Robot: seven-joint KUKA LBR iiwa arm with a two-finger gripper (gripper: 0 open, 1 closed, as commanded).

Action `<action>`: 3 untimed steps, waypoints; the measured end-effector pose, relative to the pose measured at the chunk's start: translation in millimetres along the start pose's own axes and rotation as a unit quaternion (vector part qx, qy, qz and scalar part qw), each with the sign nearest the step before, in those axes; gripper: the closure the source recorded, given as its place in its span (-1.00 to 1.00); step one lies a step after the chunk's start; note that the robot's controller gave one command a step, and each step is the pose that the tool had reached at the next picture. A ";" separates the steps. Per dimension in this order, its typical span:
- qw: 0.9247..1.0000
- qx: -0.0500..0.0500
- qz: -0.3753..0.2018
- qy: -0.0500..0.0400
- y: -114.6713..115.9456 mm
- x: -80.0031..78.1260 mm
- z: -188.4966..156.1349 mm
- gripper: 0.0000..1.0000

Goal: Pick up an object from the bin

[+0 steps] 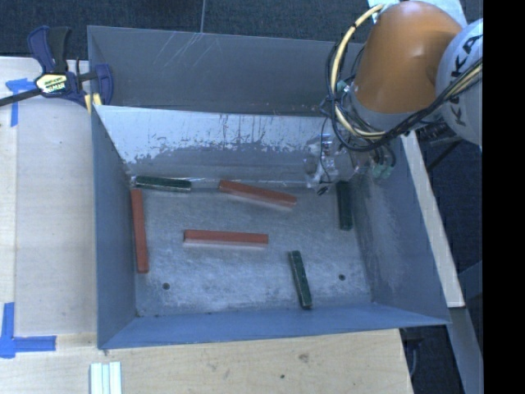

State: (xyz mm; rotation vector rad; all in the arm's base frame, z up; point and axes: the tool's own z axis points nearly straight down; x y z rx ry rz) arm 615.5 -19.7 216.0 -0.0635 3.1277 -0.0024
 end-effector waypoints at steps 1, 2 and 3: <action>1.000 -0.001 -0.001 0.005 0.8 1.7 5.3 -1.00; 0.999 -0.001 0.041 0.009 38.9 -5.9 146.2 -1.00; 0.999 -0.001 0.041 0.005 37.8 -7.9 141.5 1.00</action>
Offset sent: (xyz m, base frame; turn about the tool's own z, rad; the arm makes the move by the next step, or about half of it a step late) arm 0.0000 0.0000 0.0000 0.0000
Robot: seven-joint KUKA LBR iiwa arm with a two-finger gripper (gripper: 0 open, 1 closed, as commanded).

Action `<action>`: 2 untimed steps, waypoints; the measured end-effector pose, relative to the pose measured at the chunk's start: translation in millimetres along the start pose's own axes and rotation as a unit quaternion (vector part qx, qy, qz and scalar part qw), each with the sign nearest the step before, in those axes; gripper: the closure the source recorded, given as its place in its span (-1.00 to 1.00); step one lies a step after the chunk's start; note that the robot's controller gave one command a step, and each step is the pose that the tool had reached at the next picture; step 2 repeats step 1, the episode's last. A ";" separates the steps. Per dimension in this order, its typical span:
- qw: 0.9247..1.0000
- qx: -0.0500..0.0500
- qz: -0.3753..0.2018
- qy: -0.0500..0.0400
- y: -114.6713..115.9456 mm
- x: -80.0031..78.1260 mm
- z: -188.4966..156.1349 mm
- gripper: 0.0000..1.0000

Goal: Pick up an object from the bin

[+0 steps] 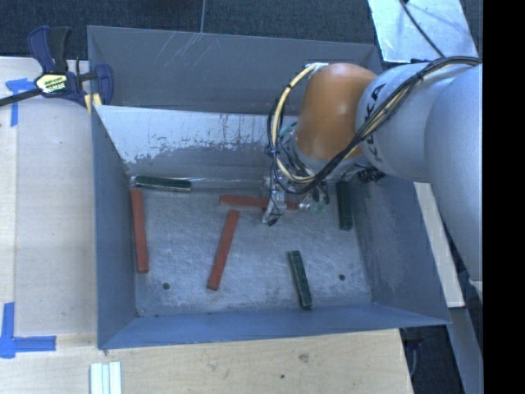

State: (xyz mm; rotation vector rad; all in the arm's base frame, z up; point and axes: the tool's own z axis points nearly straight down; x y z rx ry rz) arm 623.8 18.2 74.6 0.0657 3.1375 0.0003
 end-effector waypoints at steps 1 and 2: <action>1.000 0.000 -0.008 -0.005 0.6 4.1 -167.4 1.00; 1.000 0.000 -0.008 -0.005 0.6 4.1 -167.4 1.00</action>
Offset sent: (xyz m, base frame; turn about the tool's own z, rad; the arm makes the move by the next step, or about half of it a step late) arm -0.0073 0.0019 0.1614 -0.0185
